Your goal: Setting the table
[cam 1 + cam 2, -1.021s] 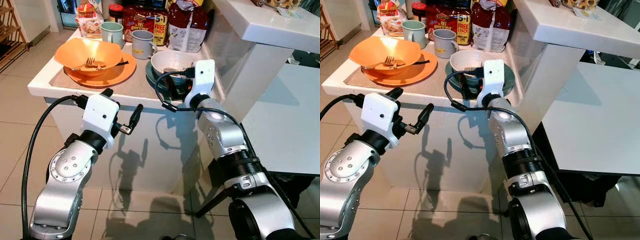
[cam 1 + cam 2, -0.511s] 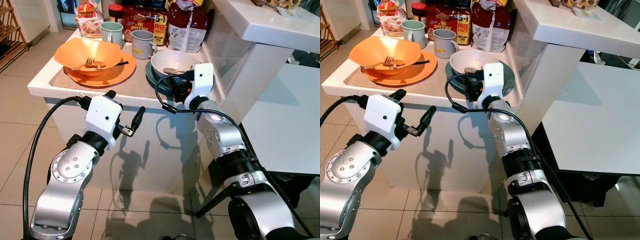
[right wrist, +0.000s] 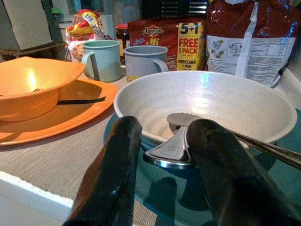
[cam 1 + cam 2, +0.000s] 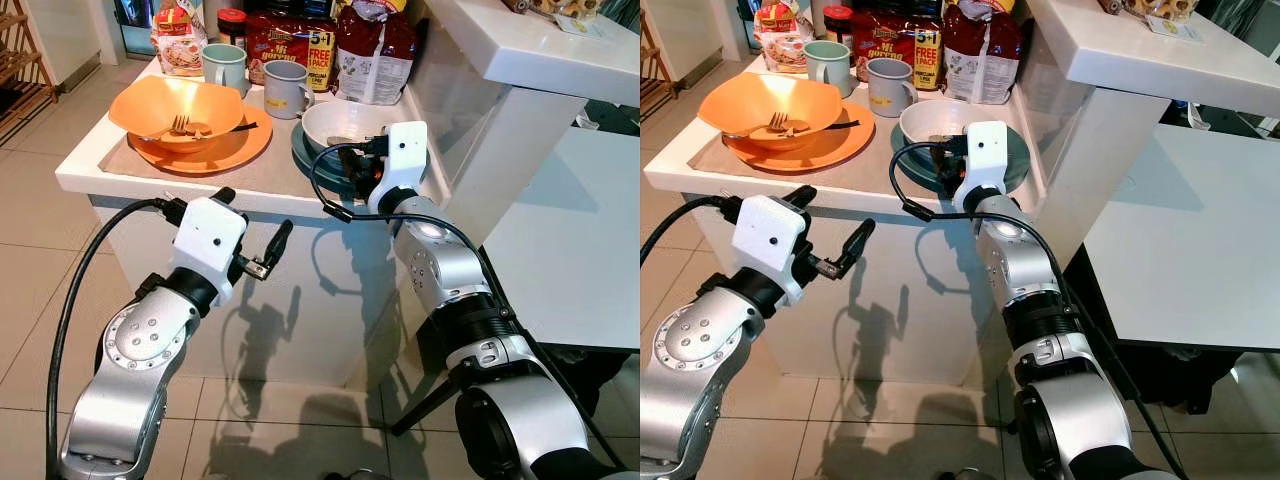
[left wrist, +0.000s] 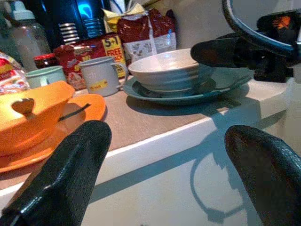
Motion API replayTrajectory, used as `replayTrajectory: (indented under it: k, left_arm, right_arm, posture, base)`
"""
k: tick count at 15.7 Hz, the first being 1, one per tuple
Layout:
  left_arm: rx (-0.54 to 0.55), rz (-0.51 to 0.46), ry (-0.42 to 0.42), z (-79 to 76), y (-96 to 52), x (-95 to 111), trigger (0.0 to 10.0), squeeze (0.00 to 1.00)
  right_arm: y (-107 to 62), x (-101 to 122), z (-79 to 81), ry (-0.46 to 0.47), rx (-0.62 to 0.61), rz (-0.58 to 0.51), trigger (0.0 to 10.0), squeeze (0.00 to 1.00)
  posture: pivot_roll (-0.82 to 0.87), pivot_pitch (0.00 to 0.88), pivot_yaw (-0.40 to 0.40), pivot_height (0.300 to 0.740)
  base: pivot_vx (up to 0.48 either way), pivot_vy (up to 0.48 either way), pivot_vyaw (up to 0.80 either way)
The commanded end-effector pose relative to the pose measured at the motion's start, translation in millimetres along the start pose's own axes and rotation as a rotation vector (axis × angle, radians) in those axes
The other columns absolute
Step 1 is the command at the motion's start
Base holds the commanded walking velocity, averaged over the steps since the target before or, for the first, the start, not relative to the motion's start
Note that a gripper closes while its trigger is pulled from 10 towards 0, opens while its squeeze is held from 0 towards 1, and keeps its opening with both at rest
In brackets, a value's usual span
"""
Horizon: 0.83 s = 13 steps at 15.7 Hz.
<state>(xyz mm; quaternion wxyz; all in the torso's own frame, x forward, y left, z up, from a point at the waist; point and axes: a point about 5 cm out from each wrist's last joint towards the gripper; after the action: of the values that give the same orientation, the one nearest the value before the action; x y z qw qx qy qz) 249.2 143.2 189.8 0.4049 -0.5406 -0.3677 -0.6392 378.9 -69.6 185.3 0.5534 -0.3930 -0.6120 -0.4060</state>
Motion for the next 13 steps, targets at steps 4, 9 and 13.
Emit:
replayTrajectory:
  k: [4,9,13]
  left_arm:
    - [-0.043,-0.015,-0.006,-7.6,0.2,3.1,10.0,0.00]
    - [-0.042,-0.017,0.001,-7.7,1.8,3.3,10.0,0.00]
    - [-0.020,-0.021,0.010,-4.4,2.1,4.2,10.0,0.00]
  right_arm:
    - [2.3,5.9,-8.0,-0.009,-0.018,-0.018,0.0,0.00]
    - [3.4,9.7,-10.8,-0.003,-0.027,-0.032,0.0,0.00]
    - [3.1,18.8,-12.1,-0.002,-0.018,-0.069,0.0,0.00]
  posture:
    - [0.09,0.000,-0.132,0.740]
    - [0.09,0.000,-0.136,0.740]
    - [0.09,0.000,-0.138,0.740]
  base:
    - [0.000,0.000,0.00]
    - [0.000,0.000,0.00]
    - [0.000,0.000,0.00]
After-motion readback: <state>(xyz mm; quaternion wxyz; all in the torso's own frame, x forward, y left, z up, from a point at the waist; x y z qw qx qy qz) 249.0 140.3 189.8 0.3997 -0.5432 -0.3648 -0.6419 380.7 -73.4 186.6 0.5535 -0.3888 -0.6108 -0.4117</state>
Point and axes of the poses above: a point about 5 cm out from each wrist's last joint towards the gripper, its own y axis pointing out of the wrist towards the gripper, its own x axis along the axis of the wrist's last joint, z = x × y, and after that the axes turned 9 degrees about -y, right-handed
